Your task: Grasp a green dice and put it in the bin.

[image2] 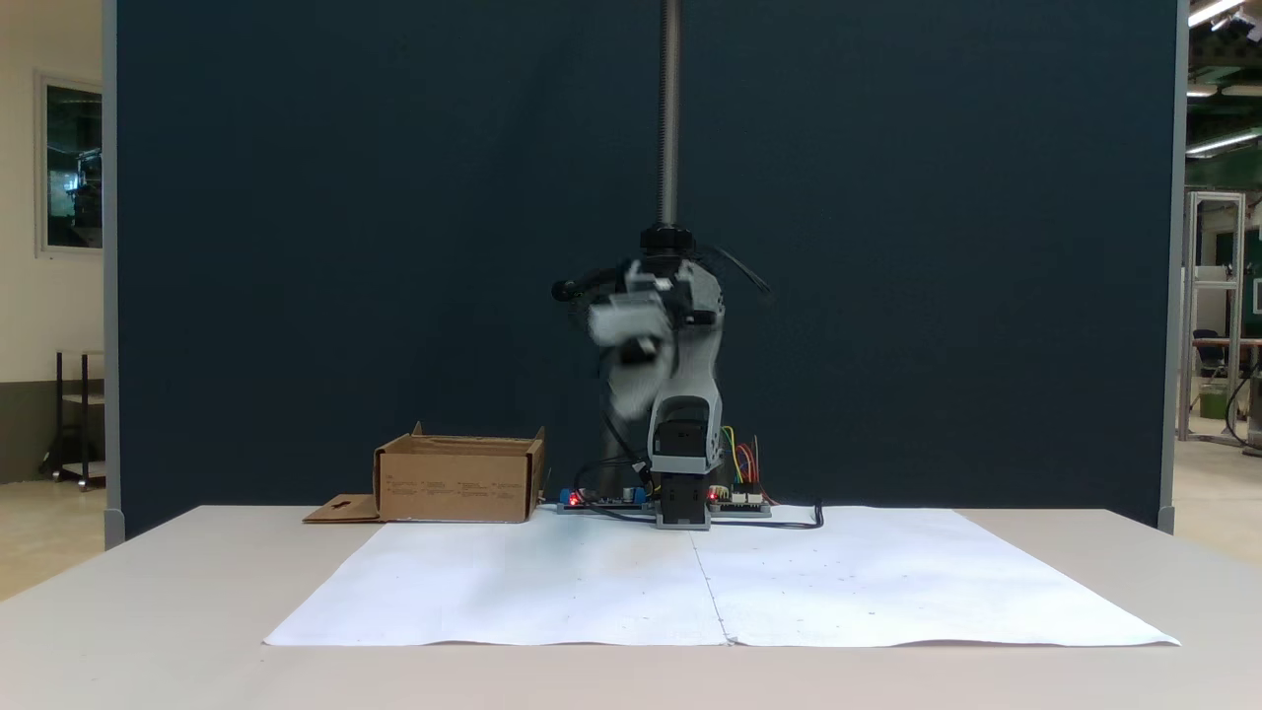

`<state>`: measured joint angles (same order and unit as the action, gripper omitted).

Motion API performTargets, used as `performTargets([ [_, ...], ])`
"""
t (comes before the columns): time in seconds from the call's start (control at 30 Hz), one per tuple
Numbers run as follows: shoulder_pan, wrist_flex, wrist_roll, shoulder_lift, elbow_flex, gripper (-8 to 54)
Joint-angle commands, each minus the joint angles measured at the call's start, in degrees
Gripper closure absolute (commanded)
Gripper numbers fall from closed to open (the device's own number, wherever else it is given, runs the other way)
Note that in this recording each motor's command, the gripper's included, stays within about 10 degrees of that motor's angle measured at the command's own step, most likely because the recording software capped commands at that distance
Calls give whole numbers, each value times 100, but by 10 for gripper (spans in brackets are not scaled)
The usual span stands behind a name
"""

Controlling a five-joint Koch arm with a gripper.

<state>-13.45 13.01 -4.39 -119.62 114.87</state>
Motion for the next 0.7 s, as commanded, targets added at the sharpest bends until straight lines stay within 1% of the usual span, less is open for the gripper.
performTargets([
  [0.0,448,-956,-352,-334,193,20],
  [0.1,932,-1545,-352,-756,1002,21],
  [0.3,1169,-2608,-334,-1494,2593,24],
  [0.53,1169,-3883,-105,-1591,4122,22],
  [0.67,1160,-4560,97,-1608,4737,22],
])
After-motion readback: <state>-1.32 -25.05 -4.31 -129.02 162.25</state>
